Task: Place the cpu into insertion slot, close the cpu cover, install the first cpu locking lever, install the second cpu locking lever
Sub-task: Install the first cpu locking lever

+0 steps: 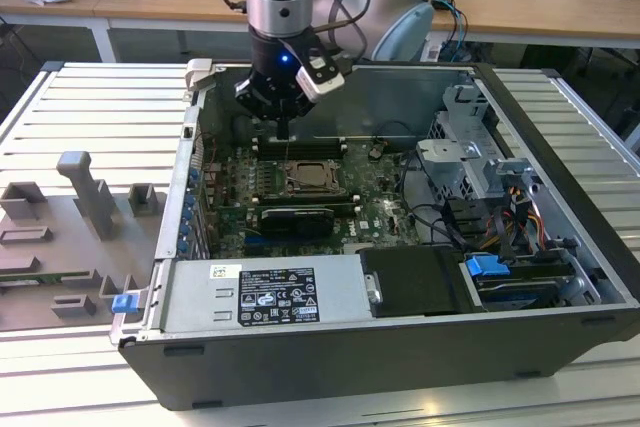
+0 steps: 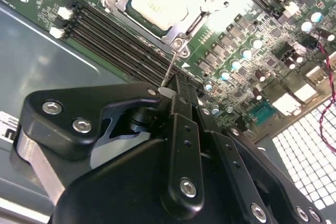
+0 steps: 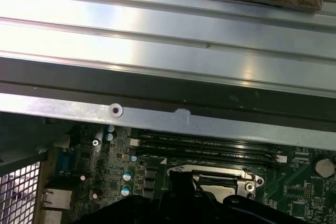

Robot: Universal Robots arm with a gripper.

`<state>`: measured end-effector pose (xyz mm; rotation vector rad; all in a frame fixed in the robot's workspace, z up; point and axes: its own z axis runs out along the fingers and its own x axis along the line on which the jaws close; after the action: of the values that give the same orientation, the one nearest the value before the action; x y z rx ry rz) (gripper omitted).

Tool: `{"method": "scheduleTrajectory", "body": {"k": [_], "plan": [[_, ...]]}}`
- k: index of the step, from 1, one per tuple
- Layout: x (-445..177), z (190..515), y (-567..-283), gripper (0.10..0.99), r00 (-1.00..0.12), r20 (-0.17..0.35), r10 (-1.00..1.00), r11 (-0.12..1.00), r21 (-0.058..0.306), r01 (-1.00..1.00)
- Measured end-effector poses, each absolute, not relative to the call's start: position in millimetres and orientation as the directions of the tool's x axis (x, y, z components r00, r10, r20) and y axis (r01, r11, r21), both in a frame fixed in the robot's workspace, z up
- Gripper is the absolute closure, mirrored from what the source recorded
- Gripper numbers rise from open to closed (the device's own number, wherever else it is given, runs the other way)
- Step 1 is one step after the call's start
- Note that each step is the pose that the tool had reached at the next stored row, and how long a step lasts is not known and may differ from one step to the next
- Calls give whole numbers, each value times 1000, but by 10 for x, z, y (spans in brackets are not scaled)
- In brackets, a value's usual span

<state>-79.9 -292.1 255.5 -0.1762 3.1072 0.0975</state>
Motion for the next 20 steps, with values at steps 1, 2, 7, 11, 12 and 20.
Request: {"method": "scheduleTrajectory", "body": {"k": [1, 2, 7, 11, 12, 20], "plan": [[-791, 2554, -2921, 980, -993, -31, -112, 992, 61, -114], [-780, 2553, -2921, 980, -993, -31, -112, 992, 61, -114], [-720, 2546, -2922, 980, -993, -31, -111, 992, 60, -112], [-681, 2534, -2922, 980, -994, -32, -108, 992, 64, -109], [-671, 2529, -2922, 980, -994, -32, -106, 992, 70, -108], [-650, 2471, -2921, 980, -995, -35, -96, 990, 101, -99]]}}
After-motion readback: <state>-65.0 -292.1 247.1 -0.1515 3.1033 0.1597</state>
